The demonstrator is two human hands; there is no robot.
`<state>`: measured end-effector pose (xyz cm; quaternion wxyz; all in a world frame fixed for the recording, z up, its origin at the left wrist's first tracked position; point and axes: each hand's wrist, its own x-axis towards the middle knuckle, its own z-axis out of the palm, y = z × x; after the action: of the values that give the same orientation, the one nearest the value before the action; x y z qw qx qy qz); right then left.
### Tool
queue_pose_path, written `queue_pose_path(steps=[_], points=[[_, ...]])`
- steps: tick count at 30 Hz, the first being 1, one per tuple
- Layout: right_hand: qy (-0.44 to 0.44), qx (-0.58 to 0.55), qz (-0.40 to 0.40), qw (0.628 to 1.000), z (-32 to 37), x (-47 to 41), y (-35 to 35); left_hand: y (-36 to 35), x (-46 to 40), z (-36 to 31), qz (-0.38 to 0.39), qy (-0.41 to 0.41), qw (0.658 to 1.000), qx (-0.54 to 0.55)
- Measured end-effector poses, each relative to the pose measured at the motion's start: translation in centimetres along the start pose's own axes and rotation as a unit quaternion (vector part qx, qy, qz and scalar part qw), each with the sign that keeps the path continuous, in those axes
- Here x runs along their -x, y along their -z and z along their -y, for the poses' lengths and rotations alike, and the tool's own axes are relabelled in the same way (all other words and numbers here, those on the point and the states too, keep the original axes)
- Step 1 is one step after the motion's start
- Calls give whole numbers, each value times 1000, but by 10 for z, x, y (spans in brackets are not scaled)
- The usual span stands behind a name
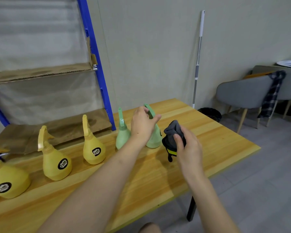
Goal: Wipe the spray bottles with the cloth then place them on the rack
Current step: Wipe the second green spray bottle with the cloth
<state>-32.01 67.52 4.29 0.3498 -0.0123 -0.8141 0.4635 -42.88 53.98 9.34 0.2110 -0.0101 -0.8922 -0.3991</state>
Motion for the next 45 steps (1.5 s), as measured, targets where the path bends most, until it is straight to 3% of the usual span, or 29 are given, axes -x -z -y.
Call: queue_pose_path(steps=[8, 23, 39, 43, 45], points=[[-18, -21, 5, 1000, -6, 5, 4, 5, 1, -1, -11, 11, 1000, 2], [17, -43, 52, 998, 43, 59, -19, 91, 77, 51, -36, -124, 992, -6], [114, -110, 109, 981, 108, 139, -90, 205, 150, 130, -134, -99, 985, -42], [139, -109, 105, 979, 115, 145, -97, 213, 163, 142, -150, -83, 985, -5], [151, -102, 103, 978, 115, 144, -99, 213, 167, 149, -122, -35, 989, 71]])
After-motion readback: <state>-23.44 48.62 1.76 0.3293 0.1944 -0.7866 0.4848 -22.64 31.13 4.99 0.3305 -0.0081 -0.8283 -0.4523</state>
